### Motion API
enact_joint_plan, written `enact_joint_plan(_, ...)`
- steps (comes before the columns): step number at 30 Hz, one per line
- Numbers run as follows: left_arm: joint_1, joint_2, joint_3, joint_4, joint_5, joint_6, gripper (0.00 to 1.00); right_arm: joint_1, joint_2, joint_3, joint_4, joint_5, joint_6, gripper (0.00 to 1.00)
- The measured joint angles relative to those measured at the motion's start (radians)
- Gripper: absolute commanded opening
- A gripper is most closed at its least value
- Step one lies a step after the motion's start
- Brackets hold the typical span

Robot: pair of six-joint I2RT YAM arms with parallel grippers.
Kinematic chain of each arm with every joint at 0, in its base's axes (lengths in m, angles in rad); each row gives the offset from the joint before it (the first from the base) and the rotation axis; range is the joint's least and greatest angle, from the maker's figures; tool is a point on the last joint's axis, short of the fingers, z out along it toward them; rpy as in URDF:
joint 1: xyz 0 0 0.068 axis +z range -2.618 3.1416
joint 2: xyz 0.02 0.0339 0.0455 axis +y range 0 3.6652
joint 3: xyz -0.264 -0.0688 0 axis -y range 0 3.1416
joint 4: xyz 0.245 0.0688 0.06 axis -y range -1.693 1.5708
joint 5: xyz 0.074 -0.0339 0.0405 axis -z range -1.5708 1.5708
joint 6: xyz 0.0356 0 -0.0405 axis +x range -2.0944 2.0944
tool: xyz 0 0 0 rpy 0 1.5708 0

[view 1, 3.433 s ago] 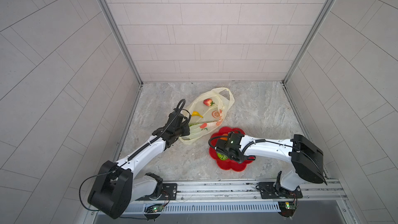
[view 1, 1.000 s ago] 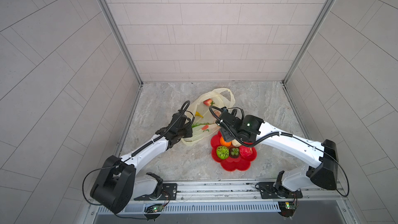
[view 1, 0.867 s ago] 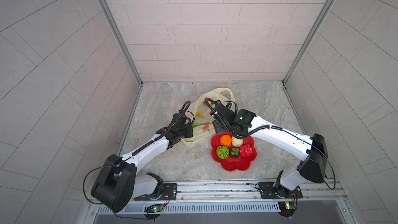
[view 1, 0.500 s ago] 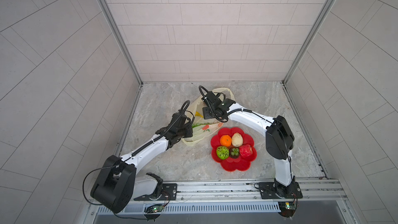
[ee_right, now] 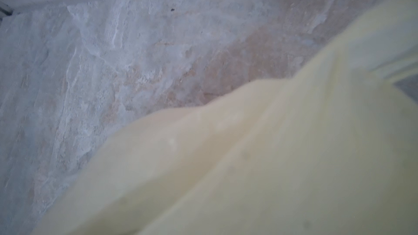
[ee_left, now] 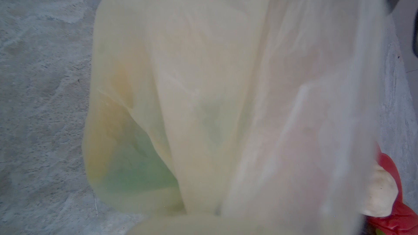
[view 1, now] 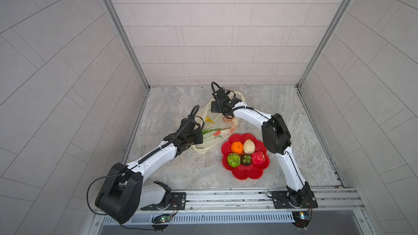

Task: Take fruits out of the plastic bag
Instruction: Pick up the fruit from the plastic bag.

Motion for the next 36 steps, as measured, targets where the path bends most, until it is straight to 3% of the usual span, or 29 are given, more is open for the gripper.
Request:
enact_joint_plan(7, -0.007, 0.0, 0.0, 0.015, 0.011, 0.0, 0.06, -0.02, 0.09, 0.122, -0.004, 0.05, 0.042, 0.78)
enact_joint_plan(14, -0.014, -0.005, 0.0, 0.025, 0.014, 0.0, 0.06, -0.021, 0.154, 0.211, -0.02, 0.067, 0.066, 0.77)
enact_joint_plan(23, -0.014, -0.013, 0.0, 0.026, 0.013, 0.0, 0.06, -0.036, 0.188, 0.224, -0.032, 0.053, 0.077, 0.8)
enact_joint_plan(26, -0.014, -0.013, 0.0, 0.025, 0.01, 0.0, 0.06, -0.041, 0.188, 0.224, -0.035, 0.036, 0.076, 0.67)
enact_joint_plan(31, -0.014, -0.013, 0.0, 0.025, 0.009, 0.0, 0.07, -0.053, 0.187, 0.183, 0.023, -0.015, 0.085, 0.62)
enact_joint_plan(36, -0.014, -0.013, 0.0, 0.025, 0.009, 0.0, 0.07, -0.063, 0.187, 0.146, 0.059, -0.074, 0.098, 0.71)
